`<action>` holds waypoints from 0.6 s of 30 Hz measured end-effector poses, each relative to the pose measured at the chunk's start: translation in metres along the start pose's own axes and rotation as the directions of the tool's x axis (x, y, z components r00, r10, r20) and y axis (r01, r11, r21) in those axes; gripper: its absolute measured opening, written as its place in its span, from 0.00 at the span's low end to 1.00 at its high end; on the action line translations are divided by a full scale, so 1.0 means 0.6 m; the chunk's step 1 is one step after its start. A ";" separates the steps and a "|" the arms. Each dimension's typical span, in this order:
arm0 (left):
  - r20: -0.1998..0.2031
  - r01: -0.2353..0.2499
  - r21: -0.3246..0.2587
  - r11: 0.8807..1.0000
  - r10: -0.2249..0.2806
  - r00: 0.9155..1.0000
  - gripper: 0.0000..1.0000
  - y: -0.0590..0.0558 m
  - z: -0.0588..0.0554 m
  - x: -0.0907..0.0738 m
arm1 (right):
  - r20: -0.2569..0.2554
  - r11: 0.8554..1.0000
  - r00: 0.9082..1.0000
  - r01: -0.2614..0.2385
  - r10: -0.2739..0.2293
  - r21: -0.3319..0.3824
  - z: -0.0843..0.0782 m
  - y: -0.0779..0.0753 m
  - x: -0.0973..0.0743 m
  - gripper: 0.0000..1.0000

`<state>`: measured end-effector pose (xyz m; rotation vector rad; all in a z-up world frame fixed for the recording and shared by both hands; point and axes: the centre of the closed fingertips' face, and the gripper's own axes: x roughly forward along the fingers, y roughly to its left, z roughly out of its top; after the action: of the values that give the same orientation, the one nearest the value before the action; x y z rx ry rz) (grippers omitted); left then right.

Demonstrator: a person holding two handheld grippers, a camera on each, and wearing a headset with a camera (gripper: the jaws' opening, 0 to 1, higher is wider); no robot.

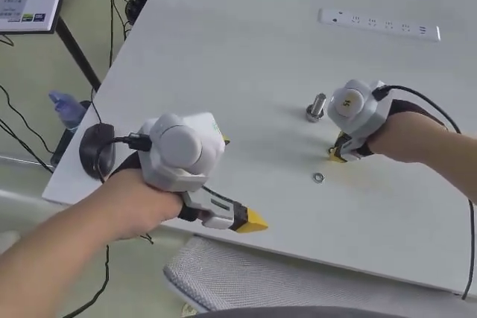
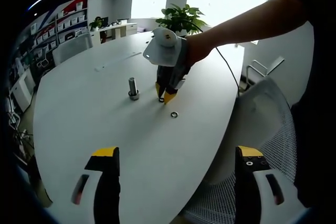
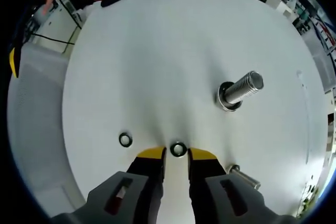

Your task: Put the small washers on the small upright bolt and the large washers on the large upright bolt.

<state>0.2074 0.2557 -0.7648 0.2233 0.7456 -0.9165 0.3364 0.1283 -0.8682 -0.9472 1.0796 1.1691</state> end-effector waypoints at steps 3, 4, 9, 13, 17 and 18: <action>-0.001 -0.004 0.000 1.000 0.004 1.000 0.90 0.000 0.001 -0.001 | -0.029 1.000 1.000 0.001 -0.002 -0.023 -0.001 -0.003 0.001 0.15; -0.001 -0.006 0.001 1.000 0.006 1.000 0.90 0.000 0.001 -0.001 | -0.038 1.000 0.999 -0.004 0.003 -0.031 -0.001 -0.003 0.002 0.15; -0.003 -0.014 -0.008 1.000 0.014 1.000 0.88 0.003 -0.001 -0.003 | -0.067 0.998 0.998 -0.015 0.011 -0.063 -0.002 -0.004 0.001 0.14; -0.004 -0.014 -0.014 1.000 0.014 1.000 0.87 0.001 -0.005 -0.001 | -0.061 0.998 0.998 -0.016 0.012 -0.067 -0.004 -0.004 0.000 0.14; -0.004 -0.016 -0.021 1.000 0.016 1.000 0.86 -0.001 -0.006 0.001 | -0.032 0.998 0.999 -0.013 0.011 -0.059 -0.005 -0.005 -0.001 0.12; -0.005 -0.017 -0.022 1.000 0.017 1.000 0.86 -0.002 -0.006 0.001 | -0.020 0.999 1.000 -0.016 0.015 -0.045 -0.004 -0.006 0.000 0.12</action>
<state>0.2051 0.2565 -0.7678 0.2122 0.7567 -0.8919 0.3397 0.1252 -0.8686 -0.9889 1.0821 1.2028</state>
